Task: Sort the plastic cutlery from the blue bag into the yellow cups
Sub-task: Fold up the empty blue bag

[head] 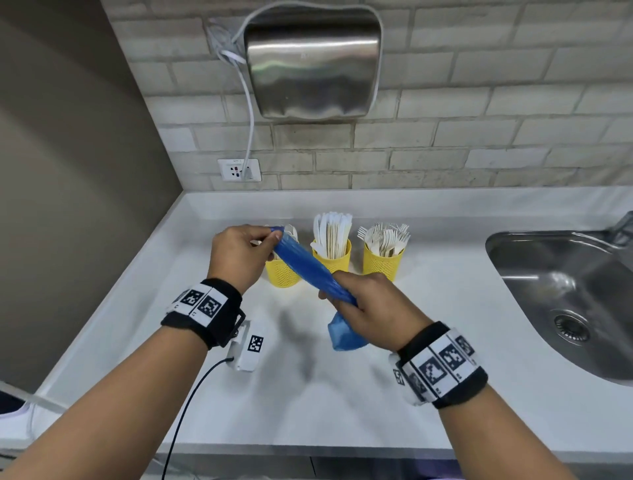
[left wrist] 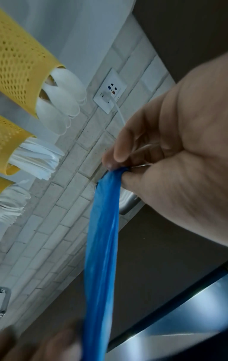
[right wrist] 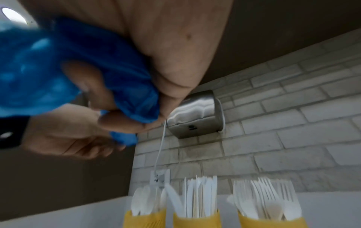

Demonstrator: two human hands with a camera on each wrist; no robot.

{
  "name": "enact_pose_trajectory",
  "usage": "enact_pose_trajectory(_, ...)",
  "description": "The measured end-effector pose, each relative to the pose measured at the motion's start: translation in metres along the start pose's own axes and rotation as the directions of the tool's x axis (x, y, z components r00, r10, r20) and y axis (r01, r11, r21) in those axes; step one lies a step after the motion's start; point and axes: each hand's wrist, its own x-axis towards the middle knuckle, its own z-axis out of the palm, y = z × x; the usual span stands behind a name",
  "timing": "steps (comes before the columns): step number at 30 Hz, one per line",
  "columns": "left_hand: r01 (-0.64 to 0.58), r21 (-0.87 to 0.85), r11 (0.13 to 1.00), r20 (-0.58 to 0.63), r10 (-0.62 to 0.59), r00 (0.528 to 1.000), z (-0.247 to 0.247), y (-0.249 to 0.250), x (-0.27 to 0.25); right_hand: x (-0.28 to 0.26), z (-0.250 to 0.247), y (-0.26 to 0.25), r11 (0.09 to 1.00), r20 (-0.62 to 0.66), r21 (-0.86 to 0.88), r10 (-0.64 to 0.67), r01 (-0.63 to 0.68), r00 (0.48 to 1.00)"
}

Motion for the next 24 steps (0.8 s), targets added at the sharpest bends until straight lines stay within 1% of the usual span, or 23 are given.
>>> enact_pose_trajectory(2, 0.013, 0.078, 0.997, 0.04, -0.016, 0.999, 0.002, -0.003, -0.004, 0.007, -0.015, -0.003, 0.999, -0.075, -0.021, -0.038, 0.036, 0.996)
enact_pose_trajectory(3, 0.037, 0.074, 0.997, 0.084, -0.044, 0.996, 0.003, -0.006, -0.006, 0.012, -0.022, -0.005, 0.998, -0.111, -0.015, -0.057, 0.056, 0.992)
enact_pose_trajectory(5, 0.104, 0.034, 0.994, 0.216, -0.109, 0.97, 0.003, -0.011, -0.009, 0.023, -0.034, -0.009, 0.995, -0.177, -0.003, -0.101, 0.102, 0.979)
enact_pose_trajectory(6, 0.131, 0.027, 0.991, 0.292, -0.133, 0.947, 0.002, -0.01, -0.011, 0.029, -0.038, -0.01, 0.993, -0.214, -0.003, -0.116, 0.118, 0.97)
enact_pose_trajectory(8, 0.164, -0.01, 0.986, 0.454, -0.141, 0.88, 0.0, -0.004, -0.018, 0.043, -0.045, -0.01, 0.991, -0.301, -0.037, -0.132, 0.126, 0.945)
enact_pose_trajectory(10, 0.206, -0.082, 0.975, 0.618, -0.113, 0.778, -0.003, 0.006, -0.027, 0.057, -0.047, -0.006, 0.995, -0.372, -0.035, -0.098, 0.092, 0.923)
enact_pose_trajectory(11, 0.242, -0.123, 0.963, 0.684, -0.094, 0.724, -0.006, 0.012, -0.032, 0.063, -0.048, -0.002, 0.998, -0.394, -0.022, -0.062, 0.058, 0.917)
enact_pose_trajectory(12, 0.281, -0.169, 0.945, 0.73, -0.072, 0.68, -0.009, 0.015, -0.035, 0.069, -0.047, 0.002, 1.0, -0.41, -0.008, -0.021, 0.02, 0.912)
enact_pose_trajectory(13, 0.331, -0.229, 0.916, 0.754, -0.048, 0.655, -0.011, 0.017, -0.038, 0.074, -0.045, 0.008, 1.0, -0.42, 0.003, 0.021, -0.021, 0.907)
enact_pose_trajectory(14, 0.392, -0.301, 0.869, 0.764, -0.026, 0.644, -0.013, 0.017, -0.04, 0.078, -0.042, 0.014, 0.998, -0.426, 0.01, 0.06, -0.061, 0.903)
enact_pose_trajectory(15, 0.454, -0.381, 0.805, 0.762, -0.005, 0.647, -0.015, 0.017, -0.04, 0.081, -0.038, 0.019, 0.995, -0.427, 0.015, 0.097, -0.101, 0.899)
enact_pose_trajectory(16, 0.491, -0.451, 0.745, 0.752, 0.021, 0.659, -0.017, 0.017, -0.04, 0.083, -0.034, 0.024, 0.991, -0.424, 0.019, 0.13, -0.135, 0.896)
enact_pose_trajectory(17, 0.504, -0.509, 0.698, 0.737, 0.05, 0.674, -0.019, 0.017, -0.04, 0.084, -0.029, 0.028, 0.985, -0.415, 0.022, 0.162, -0.168, 0.895)
enact_pose_trajectory(18, 0.484, -0.56, 0.672, 0.709, 0.087, 0.699, -0.02, 0.019, -0.039, 0.083, -0.023, 0.033, 0.98, -0.395, 0.025, 0.192, -0.199, 0.899)
enact_pose_trajectory(20, 0.399, -0.625, 0.671, 0.636, 0.142, 0.759, -0.02, 0.023, -0.038, 0.08, -0.008, 0.039, 0.971, -0.326, 0.006, 0.227, -0.239, 0.918)
enact_pose_trajectory(21, 0.349, -0.639, 0.686, 0.589, 0.143, 0.796, -0.019, 0.025, -0.037, 0.077, 0.0, 0.042, 0.969, -0.282, -0.017, 0.232, -0.247, 0.931)
enact_pose_trajectory(23, 0.224, -0.636, 0.739, 0.472, 0.143, 0.87, -0.015, 0.027, -0.035, 0.07, 0.016, 0.042, 0.967, -0.182, -0.052, 0.236, -0.249, 0.955)
enact_pose_trajectory(24, 0.157, -0.617, 0.771, 0.415, 0.149, 0.898, -0.013, 0.027, -0.034, 0.066, 0.023, 0.041, 0.967, -0.124, -0.053, 0.241, -0.249, 0.962)
